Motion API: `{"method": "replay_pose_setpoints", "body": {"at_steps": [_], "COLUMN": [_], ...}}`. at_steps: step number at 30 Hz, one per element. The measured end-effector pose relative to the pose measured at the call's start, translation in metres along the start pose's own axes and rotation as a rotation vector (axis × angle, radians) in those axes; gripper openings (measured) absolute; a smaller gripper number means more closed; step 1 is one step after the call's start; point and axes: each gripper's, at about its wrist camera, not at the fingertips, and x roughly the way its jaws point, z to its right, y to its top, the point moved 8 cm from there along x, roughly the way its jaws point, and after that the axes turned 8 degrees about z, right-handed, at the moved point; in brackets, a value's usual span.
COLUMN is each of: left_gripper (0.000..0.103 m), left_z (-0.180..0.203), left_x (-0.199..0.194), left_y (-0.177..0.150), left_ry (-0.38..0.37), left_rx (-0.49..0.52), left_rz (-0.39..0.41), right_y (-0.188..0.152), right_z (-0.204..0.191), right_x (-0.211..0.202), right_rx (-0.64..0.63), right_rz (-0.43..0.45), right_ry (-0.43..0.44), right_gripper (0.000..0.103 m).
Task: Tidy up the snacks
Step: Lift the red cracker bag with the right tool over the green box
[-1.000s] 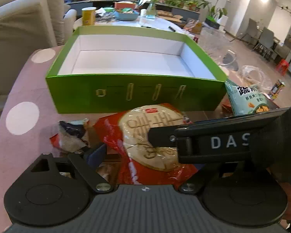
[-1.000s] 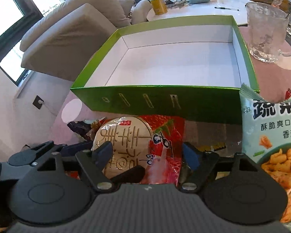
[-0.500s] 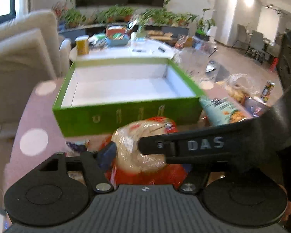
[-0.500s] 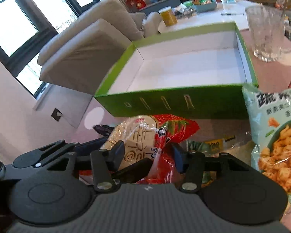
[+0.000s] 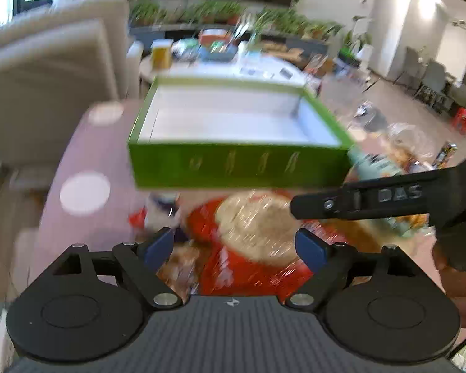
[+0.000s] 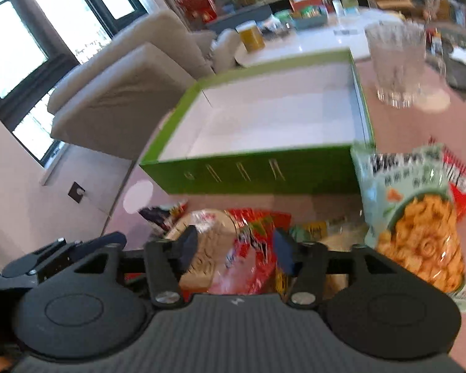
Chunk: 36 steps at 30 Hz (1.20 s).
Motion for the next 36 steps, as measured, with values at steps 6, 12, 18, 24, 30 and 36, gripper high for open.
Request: {"method": "replay_pose_setpoints", "body": {"at_steps": [6,12,18,24,30,36], "left_gripper": [0.083,0.066,0.06,0.057,0.057,0.057], "left_z": [-0.001,0.014,0.031,0.042,0.042,0.033], "left_x": [0.023,0.032,0.015,-0.016,-0.037,-0.021], "left_y": [-0.01,-0.013,-0.007,0.013,0.05,0.093], "left_ry": [-0.036,-0.081,-0.1,-0.111,-0.098,-0.078], "left_rx": [-0.019,-0.003,0.046,0.093,0.134,0.199], "left_rz": [-0.051,-0.047,-0.012,0.08,0.183,0.227], "right_y": [-0.013,-0.014,-0.013,-0.002,0.027,0.067], "right_z": [0.001,0.001,-0.009,-0.025,-0.041,-0.052], "right_x": [0.022,0.032,0.023,-0.001,-0.02,-0.008], "right_rx": [0.022,0.039,0.029,-0.026,-0.052,-0.048], "right_rz": [-0.09,-0.093,-0.077,0.005,0.105,0.194], "right_ry": [-0.008,0.02,0.069,0.09,0.123,0.139], "right_gripper": [0.068,0.057,0.032,0.032,0.032,0.032]}}
